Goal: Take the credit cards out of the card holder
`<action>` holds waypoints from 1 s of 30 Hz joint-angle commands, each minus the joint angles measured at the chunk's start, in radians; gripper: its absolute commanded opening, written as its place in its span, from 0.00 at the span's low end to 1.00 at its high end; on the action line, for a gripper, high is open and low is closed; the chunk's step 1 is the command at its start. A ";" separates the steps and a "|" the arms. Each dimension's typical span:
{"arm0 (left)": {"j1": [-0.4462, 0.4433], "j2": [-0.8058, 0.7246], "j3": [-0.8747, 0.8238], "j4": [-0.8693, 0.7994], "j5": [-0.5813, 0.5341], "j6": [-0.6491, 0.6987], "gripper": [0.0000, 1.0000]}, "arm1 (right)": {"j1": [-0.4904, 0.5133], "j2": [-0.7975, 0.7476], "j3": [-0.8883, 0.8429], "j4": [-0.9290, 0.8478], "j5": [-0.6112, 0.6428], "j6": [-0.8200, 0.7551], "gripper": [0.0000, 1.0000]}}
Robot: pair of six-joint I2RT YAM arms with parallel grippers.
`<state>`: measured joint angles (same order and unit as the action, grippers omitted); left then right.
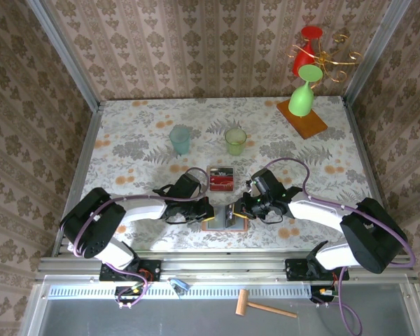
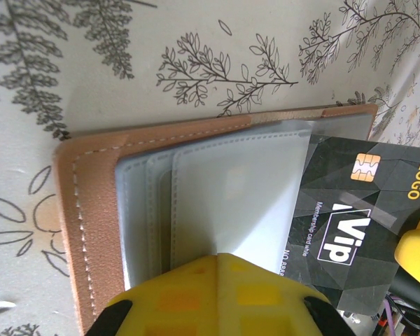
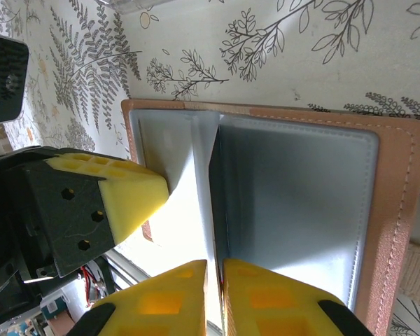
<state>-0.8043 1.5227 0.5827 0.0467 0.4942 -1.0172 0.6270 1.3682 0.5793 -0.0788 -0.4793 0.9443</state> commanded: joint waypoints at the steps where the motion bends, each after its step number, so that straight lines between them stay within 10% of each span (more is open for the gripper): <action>1: 0.007 -0.019 -0.028 -0.023 -0.008 -0.006 0.06 | 0.007 0.008 -0.010 -0.009 0.007 0.005 0.12; 18: 0.040 -0.164 -0.006 -0.118 -0.047 0.006 0.10 | 0.007 -0.026 0.052 -0.126 0.045 -0.069 0.02; 30: 0.142 -0.323 -0.073 -0.183 -0.075 0.028 0.14 | 0.004 -0.042 0.298 -0.476 0.146 -0.550 0.00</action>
<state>-0.6804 1.2293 0.5350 -0.0864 0.4328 -1.0122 0.6273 1.3415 0.8028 -0.4042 -0.3950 0.6094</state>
